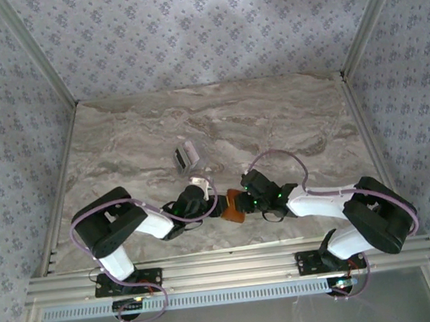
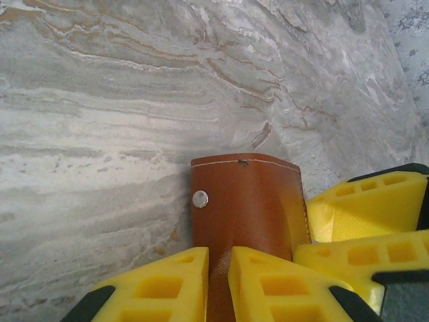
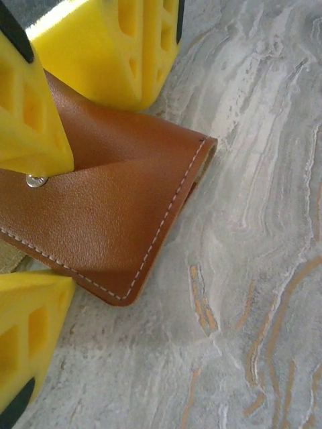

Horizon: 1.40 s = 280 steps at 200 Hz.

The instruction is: Put the credit cards into the card holder

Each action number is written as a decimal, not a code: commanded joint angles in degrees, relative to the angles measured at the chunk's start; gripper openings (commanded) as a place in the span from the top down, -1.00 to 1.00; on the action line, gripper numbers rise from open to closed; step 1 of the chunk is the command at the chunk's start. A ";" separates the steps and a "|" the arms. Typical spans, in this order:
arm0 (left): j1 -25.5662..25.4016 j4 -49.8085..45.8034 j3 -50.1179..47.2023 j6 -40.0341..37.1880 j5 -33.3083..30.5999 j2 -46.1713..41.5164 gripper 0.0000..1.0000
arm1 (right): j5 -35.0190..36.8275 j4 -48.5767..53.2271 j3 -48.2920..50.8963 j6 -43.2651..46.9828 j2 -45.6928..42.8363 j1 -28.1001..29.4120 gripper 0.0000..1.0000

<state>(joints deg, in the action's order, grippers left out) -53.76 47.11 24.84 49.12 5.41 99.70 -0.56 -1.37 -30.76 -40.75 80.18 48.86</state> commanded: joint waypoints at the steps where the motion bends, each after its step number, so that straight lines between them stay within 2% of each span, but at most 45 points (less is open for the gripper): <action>1: -1.88 -11.10 0.34 0.27 2.00 6.73 0.62 | -17.40 -15.31 -1.15 -0.20 -1.25 2.40 0.08; 29: -1.88 -10.46 -0.13 0.45 2.49 6.32 0.57 | -15.92 -14.41 -0.57 -0.50 -3.13 2.16 0.02; 54: -1.88 -10.78 -0.49 0.64 2.23 5.36 0.56 | -4.68 -3.33 -2.72 0.63 -6.10 3.64 -0.03; 65: -1.83 -11.20 -0.63 0.62 1.90 5.00 0.58 | -2.69 -1.12 -2.91 0.59 -6.72 3.70 -0.05; 159: -2.03 -9.46 -1.05 1.47 3.09 5.15 0.60 | -5.31 -7.96 -1.41 0.46 -5.29 3.08 -0.12; 223: -3.76 -10.65 -1.37 1.50 1.18 4.00 0.62 | -1.86 -9.43 0.49 -0.83 -10.65 1.61 -0.01; 280: -5.65 -10.71 -0.84 2.27 0.05 4.10 0.63 | -2.74 -8.87 -1.57 -1.29 -6.12 1.54 0.04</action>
<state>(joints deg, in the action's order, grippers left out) -57.14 49.52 25.85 50.50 1.02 100.62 -2.37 -7.60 -29.98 -41.56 71.70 50.33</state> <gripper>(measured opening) 0.185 0.485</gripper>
